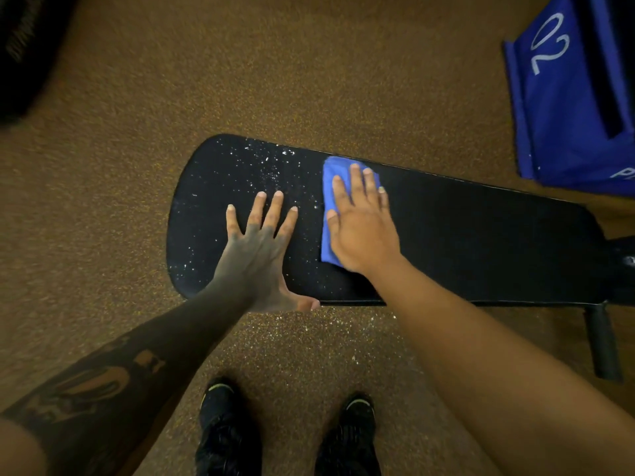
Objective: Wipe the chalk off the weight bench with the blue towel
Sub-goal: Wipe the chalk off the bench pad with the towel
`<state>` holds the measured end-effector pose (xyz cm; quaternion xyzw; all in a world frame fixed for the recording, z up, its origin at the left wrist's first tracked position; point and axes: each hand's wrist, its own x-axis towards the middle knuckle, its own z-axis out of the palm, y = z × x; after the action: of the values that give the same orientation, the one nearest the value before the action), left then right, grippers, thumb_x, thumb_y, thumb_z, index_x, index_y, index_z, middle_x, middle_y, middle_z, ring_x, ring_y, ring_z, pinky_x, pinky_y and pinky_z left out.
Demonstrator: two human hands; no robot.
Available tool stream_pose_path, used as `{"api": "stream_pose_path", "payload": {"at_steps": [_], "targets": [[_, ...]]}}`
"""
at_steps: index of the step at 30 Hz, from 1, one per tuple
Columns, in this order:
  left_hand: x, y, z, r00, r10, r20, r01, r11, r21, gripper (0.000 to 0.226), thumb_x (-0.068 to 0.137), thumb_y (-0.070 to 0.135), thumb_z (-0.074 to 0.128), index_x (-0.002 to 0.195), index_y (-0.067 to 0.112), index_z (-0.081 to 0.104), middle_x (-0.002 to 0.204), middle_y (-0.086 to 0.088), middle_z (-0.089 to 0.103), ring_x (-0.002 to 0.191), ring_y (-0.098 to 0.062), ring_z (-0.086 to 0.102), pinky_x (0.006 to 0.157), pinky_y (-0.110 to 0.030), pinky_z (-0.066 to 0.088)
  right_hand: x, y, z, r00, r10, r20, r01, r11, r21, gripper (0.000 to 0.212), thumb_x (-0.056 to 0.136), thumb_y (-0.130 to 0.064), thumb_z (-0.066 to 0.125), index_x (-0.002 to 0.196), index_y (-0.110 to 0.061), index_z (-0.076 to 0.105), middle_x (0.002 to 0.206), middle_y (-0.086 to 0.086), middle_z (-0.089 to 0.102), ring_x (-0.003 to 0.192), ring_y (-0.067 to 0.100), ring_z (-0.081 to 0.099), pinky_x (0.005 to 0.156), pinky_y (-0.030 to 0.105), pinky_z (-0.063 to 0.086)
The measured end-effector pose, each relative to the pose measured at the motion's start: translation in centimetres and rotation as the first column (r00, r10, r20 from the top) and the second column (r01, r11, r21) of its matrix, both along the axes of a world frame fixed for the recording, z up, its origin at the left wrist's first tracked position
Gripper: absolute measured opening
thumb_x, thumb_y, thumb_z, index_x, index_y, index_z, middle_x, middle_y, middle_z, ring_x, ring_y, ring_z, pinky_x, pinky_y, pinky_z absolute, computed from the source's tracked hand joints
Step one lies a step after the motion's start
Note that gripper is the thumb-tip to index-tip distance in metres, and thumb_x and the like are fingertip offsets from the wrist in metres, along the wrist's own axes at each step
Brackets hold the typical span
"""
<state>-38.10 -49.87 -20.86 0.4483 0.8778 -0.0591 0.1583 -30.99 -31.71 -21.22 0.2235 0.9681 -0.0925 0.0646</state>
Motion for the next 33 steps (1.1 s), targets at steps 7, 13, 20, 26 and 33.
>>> {"api": "stream_pose_path", "payload": {"at_steps": [7,13,20,26,33], "targets": [[-1.2,-0.4,0.3,1.000,0.021,-0.020,-0.019,0.997,0.080,0.149,0.043,0.107,0.024,0.156,0.015,-0.010,0.165,-0.015,-0.016,0.151,-0.036,-0.015,0.117,-0.069,0.000,-1.0,-0.9,0.4,0.998,0.064,-0.010,-0.063,0.998,0.027,0.063,0.102,-0.040,0.031,0.157,-0.016,0.013,0.166,0.013,-0.005,0.152,0.033,-0.008,0.123,0.053,0.003],[-1.9,-0.9,0.1,0.999,0.043,-0.025,-0.042,0.998,0.056,0.148,0.044,0.108,0.022,0.155,0.015,-0.010,0.165,-0.015,-0.017,0.151,-0.037,-0.016,0.116,-0.070,0.001,-1.7,-0.8,-0.1,1.000,0.017,0.011,-0.017,0.999,0.037,0.061,0.103,-0.038,0.026,0.158,-0.016,0.008,0.166,0.013,-0.007,0.152,0.033,-0.010,0.122,0.056,0.004],[-1.7,-1.1,0.1,0.997,0.068,-0.024,-0.066,0.997,0.043,0.149,0.043,0.108,0.019,0.155,0.014,-0.011,0.164,-0.015,-0.021,0.150,-0.038,-0.020,0.115,-0.070,0.002,-3.7,-3.2,-0.1,0.994,0.108,-0.026,-0.108,0.994,-0.007,0.062,0.102,-0.035,0.031,0.158,-0.013,0.011,0.166,0.012,-0.005,0.152,0.034,-0.008,0.121,0.054,0.006],[-1.8,-1.2,0.0,0.997,0.083,0.000,-0.083,0.996,0.037,0.151,0.042,0.108,0.019,0.155,0.013,-0.013,0.163,-0.016,-0.023,0.149,-0.038,-0.023,0.114,-0.070,0.001,-6.3,-1.9,-0.2,0.985,-0.173,-0.022,0.173,0.985,-0.025,0.060,0.103,-0.032,0.030,0.157,-0.012,0.013,0.166,0.015,-0.003,0.152,0.035,-0.006,0.122,0.053,0.007],[-1.9,-1.3,0.0,0.997,0.076,0.013,-0.076,0.996,0.052,0.150,0.043,0.108,0.021,0.154,0.014,-0.015,0.162,-0.015,-0.025,0.149,-0.038,-0.023,0.115,-0.070,-0.001,-7.8,-0.4,0.0,0.999,0.045,-0.006,-0.045,0.999,0.011,0.057,0.104,-0.031,0.029,0.157,-0.014,0.015,0.166,0.012,0.001,0.153,0.032,-0.003,0.123,0.051,0.007]]}}
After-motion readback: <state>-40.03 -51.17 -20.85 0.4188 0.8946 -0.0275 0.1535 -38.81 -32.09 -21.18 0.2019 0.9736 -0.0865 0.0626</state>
